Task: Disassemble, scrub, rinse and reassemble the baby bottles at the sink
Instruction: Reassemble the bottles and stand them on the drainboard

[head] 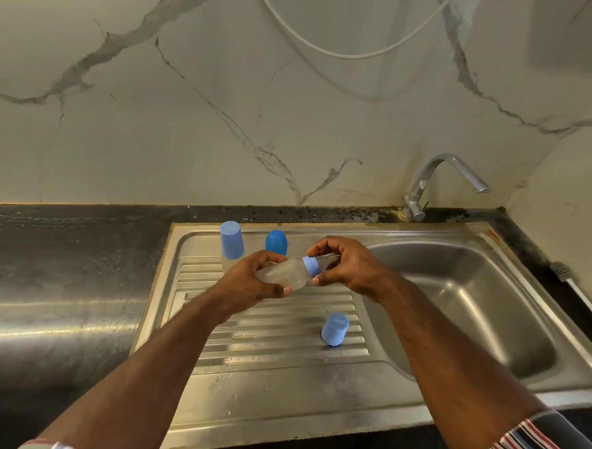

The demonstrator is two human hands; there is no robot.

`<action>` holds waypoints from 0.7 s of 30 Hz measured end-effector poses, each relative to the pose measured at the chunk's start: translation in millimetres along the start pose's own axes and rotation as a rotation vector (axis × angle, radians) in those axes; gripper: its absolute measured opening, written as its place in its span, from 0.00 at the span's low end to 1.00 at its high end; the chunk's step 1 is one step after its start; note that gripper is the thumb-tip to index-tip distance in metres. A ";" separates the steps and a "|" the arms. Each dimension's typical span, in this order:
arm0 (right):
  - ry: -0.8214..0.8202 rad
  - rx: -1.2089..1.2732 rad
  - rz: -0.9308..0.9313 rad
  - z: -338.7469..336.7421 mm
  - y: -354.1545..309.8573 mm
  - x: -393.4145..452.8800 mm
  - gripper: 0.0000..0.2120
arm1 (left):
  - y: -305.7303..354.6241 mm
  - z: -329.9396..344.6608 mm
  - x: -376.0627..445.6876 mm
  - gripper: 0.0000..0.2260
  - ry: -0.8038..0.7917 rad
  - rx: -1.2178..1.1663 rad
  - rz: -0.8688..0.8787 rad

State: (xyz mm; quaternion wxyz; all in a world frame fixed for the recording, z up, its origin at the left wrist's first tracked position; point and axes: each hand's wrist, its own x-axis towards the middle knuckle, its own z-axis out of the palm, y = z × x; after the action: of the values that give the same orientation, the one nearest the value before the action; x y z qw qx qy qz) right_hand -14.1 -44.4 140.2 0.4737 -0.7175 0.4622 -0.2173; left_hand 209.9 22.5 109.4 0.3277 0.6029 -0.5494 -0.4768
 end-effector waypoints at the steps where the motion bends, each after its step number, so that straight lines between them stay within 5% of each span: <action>1: -0.002 -0.007 0.000 0.0 -0.2 0.9 0.24 | -0.6 0.6 0.5 0.24 0.000 0.023 0.010; 12: -0.037 -0.041 -0.019 -0.2 1.2 6.0 0.23 | -7.7 1.9 2.0 0.22 0.001 -0.062 0.032; 15: -0.037 0.016 0.089 0.0 -4.5 7.5 0.15 | -8.3 3.8 2.5 0.23 0.008 -0.067 0.078; 18: 0.000 -0.061 0.246 4.0 -11.3 8.8 0.28 | -7.2 7.3 3.3 0.24 0.013 -0.085 0.110; 21: -0.069 0.001 0.220 -3.9 -10.3 6.6 0.23 | -7.4 7.3 4.0 0.24 0.002 -0.125 0.093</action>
State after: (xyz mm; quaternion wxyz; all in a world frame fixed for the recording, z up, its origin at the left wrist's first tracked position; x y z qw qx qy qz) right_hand -9.2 -50.7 150.3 0.5105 -0.6692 0.5217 -0.1395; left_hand 205.5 20.9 99.3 0.3870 0.5554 -0.5458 -0.4939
